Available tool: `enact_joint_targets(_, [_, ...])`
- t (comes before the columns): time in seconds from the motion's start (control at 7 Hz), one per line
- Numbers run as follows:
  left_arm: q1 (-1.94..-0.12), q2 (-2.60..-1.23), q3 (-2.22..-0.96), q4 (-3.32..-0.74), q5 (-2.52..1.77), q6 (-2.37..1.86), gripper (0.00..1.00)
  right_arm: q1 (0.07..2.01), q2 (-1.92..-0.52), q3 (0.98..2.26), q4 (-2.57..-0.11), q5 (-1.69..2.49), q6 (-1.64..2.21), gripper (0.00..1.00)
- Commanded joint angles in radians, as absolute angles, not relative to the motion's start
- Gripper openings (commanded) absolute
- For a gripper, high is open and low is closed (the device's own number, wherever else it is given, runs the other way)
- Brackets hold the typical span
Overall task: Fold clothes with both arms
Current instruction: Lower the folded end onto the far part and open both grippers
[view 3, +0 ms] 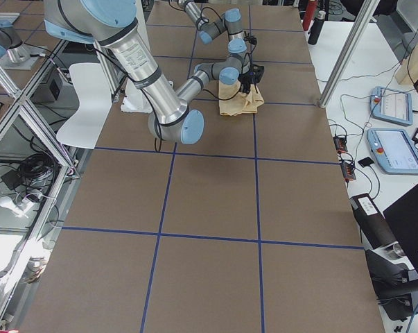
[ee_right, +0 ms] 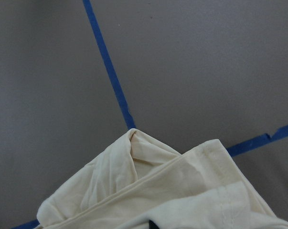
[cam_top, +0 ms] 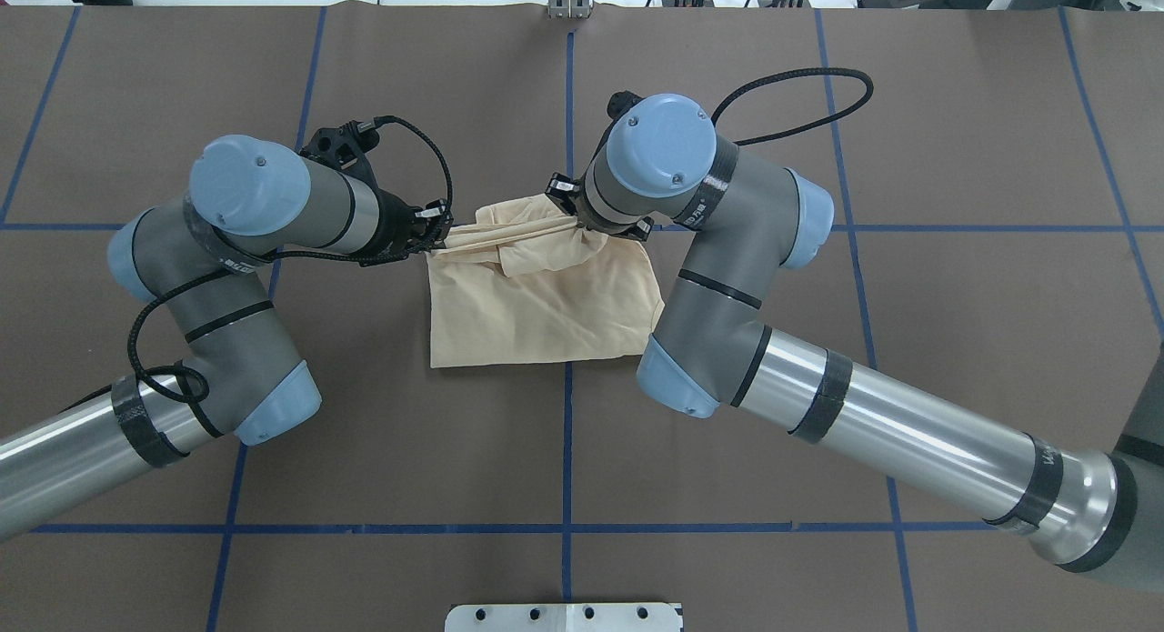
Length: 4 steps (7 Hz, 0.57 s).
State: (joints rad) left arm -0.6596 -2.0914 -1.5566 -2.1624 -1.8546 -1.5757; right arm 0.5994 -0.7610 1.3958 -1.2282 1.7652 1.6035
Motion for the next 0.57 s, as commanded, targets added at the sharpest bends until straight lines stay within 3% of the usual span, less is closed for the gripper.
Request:
enact_joint_targets(0.0, [-0.66, -2.109, -1.543, -2.177, -1.856, -1.575, 0.0, 0.601, -0.739, 1.367, -1.213, 1.764, 1.603, 0.0])
enact_joint_targets(0.14, [-0.66, -2.111, -1.545, -2.178, -1.856, -1.574, 0.0, 0.601, -0.735, 1.356, -1.213, 1.764, 1.603, 0.0])
enact_joint_targets(0.29, [-0.66, -2.111, -1.545, -2.178, -1.856, -1.574, 0.29, 0.601, -0.732, 1.345, -1.181, 1.766, 1.606, 0.0])
enact_joint_targets(0.43, [-0.66, -2.109, -1.545, -2.178, -1.856, -1.571, 0.93, 0.601, -0.733, 1.324, -1.148, 1.766, 1.611, 0.51])
